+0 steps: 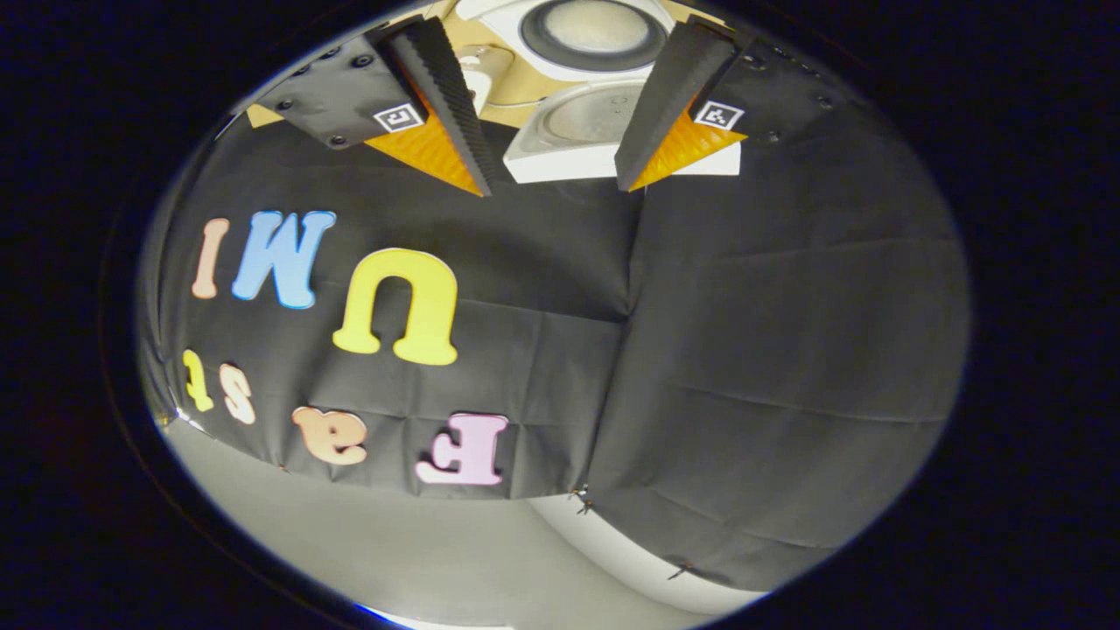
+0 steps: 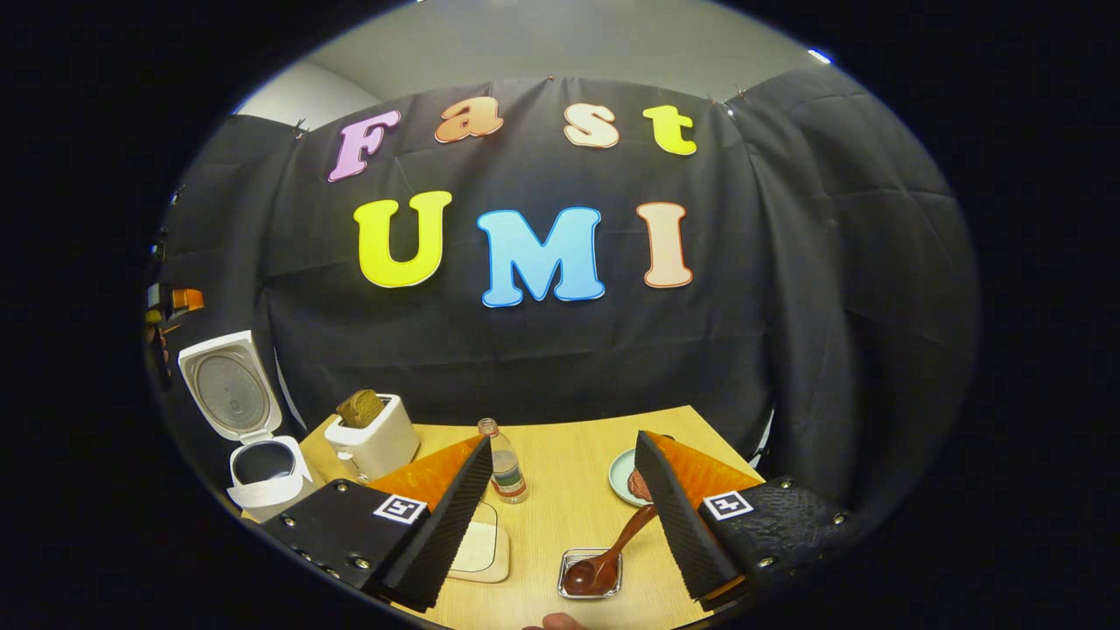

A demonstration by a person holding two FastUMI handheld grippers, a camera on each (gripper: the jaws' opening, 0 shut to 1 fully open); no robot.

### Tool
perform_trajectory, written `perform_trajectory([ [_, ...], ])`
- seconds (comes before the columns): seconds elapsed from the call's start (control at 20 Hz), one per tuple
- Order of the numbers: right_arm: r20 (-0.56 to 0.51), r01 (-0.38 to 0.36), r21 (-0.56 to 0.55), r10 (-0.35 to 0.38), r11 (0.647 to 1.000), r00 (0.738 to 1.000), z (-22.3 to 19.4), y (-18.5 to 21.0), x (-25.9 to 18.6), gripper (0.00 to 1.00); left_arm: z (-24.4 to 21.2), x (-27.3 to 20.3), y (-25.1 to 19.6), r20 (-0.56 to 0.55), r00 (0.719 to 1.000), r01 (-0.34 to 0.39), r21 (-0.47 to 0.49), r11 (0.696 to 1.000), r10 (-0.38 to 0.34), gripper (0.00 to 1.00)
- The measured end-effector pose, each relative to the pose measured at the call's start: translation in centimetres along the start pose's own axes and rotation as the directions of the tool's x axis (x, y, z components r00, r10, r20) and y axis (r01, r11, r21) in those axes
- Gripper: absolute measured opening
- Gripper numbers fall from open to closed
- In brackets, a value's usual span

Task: Close the left gripper, press the button to open the rice cooker; take a wooden spoon from the chopstick holder with the right hand, scoop a spoonful of rice and pour it into the rice cooker, then put the wooden spoon back into the chopstick holder.

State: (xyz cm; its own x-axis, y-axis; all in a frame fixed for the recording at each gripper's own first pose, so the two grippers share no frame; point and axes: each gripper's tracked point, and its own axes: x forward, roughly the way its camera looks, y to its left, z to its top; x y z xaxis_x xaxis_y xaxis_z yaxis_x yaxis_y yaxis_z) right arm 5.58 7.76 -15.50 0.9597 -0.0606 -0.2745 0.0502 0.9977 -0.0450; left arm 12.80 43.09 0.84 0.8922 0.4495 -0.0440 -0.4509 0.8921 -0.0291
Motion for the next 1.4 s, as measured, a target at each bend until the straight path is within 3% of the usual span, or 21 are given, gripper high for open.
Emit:
perform_trajectory([
  [0.25, -0.03, 0.03, -0.004, -0.031, 1.0, 0.999, -0.7, -0.7, 0.5, 0.99, -1.7, 4.5, 2.5, -0.034, 0.998, -0.061, -0.056, 0.997, 0.059, 0.96],
  [0.8, -0.027, 0.085, 0.036, -0.084, 0.996, 0.996, -0.7, -2.5, 1.5, 0.99, -5.3, 9.8, 4.0, -0.126, 0.976, -0.167, 0.076, 0.983, 0.176, 0.96],
  [0.95, -0.04, 0.081, 0.062, -0.079, 0.995, 0.996, -1.2, -2.2, 1.7, 0.99, -5.6, 9.8, 4.6, -0.125, 0.97, -0.191, 0.137, 0.972, 0.209, 0.93],
  [1.4, 0.013, 0.001, 0.037, -0.001, 0.999, 1.0, 0.9, -0.7, 1.4, 0.99, -6.6, 6.3, 2.9, -0.13, 0.96, -0.231, 0.12, 0.966, 0.246, 0.96],
])
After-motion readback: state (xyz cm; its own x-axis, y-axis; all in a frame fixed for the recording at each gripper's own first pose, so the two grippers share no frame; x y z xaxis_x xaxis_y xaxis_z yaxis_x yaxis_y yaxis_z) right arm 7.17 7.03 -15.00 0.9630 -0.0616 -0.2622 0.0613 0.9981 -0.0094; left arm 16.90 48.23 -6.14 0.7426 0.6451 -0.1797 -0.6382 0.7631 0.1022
